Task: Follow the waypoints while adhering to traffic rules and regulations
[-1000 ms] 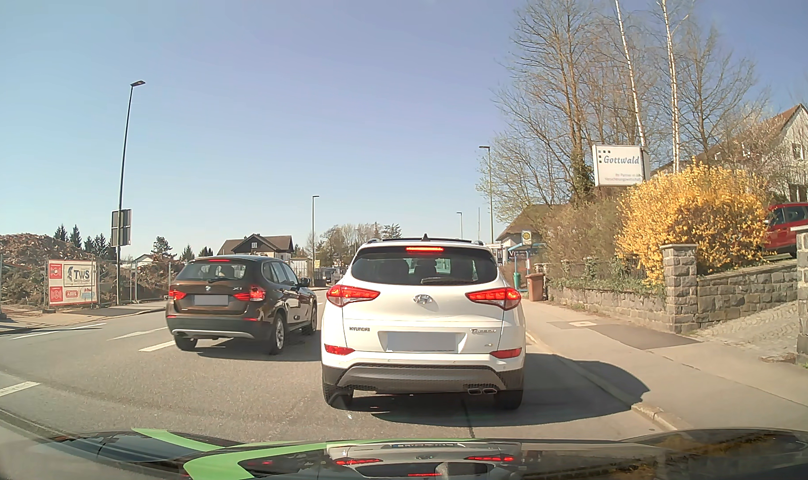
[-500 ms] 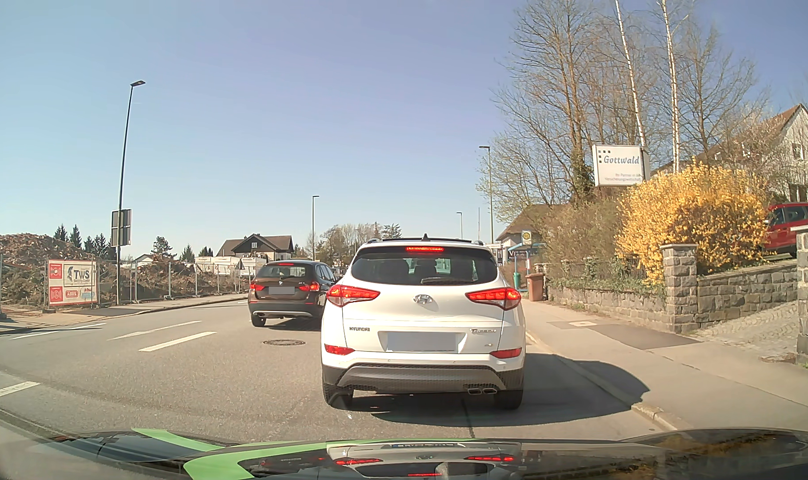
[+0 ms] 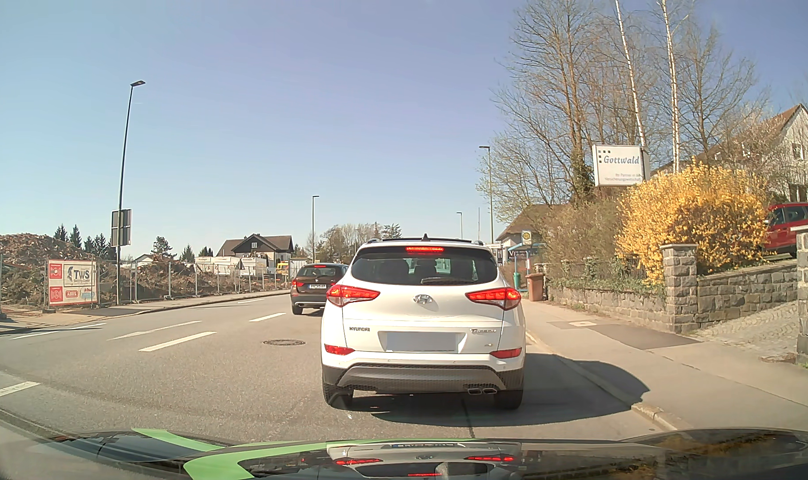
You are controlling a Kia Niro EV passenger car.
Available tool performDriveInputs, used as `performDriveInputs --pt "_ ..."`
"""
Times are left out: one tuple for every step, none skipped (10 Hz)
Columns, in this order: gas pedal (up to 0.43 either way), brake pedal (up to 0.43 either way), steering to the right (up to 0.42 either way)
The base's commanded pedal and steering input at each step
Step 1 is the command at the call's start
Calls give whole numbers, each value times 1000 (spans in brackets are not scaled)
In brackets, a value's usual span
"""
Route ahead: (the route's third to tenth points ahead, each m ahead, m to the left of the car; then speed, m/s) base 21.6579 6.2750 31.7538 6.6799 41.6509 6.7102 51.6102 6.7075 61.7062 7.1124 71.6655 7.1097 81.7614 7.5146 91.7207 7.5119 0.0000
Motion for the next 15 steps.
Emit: performDriveInputs --pt "0 317 -9" --pt "0 323 -9" --pt "0 317 -9" --pt "0 317 -9" --pt "0 317 -9" --pt "0 317 -9" --pt "0 317 -9" --pt "0 317 -9" --pt "0 317 -9" --pt "0 317 -9" --pt "0 317 -9" --pt "0 317 -9" --pt "0 317 -9" --pt "0 317 -10" --pt "0 317 -9"
